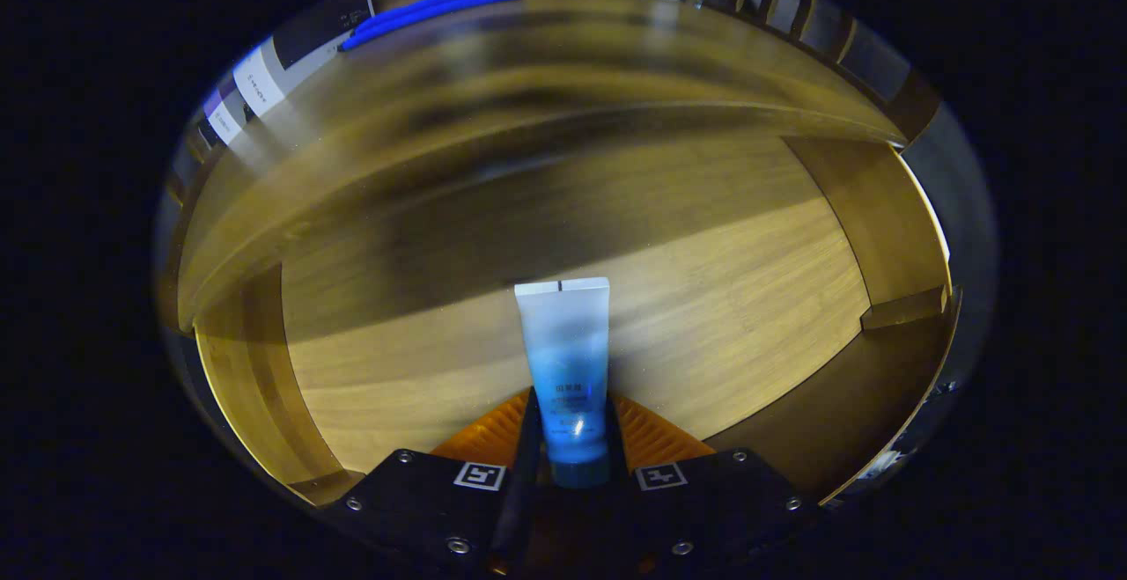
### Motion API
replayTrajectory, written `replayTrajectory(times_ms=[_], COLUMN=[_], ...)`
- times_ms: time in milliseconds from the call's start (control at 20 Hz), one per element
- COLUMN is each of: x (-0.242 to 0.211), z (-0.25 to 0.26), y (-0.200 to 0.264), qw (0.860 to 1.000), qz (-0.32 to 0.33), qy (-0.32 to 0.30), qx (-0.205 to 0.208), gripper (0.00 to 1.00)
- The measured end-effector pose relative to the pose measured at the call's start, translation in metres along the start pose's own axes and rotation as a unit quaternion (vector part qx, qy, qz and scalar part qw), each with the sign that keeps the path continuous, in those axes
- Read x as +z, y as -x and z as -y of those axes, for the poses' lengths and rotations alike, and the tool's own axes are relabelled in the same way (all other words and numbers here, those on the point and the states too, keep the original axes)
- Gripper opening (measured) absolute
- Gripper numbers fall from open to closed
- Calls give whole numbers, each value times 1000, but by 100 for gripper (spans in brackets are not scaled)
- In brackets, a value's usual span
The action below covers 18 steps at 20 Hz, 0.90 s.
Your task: Pull open the drawer, take out the items inside it, and place them on the countertop above the cabinet.
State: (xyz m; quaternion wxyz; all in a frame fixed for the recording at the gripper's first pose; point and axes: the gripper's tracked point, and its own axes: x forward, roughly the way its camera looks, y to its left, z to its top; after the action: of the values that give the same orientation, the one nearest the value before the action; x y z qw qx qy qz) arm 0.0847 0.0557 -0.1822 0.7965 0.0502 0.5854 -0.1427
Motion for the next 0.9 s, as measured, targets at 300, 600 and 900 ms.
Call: replayTrajectory(times_ms=[300,600,900], x=[36,36,39], z=[9,32,55], y=[33,57,77], qw=[990,983,974], qz=[96,115,138], qy=[-101,-142,-178], qx=[34,21,20], gripper=[37,37,37])
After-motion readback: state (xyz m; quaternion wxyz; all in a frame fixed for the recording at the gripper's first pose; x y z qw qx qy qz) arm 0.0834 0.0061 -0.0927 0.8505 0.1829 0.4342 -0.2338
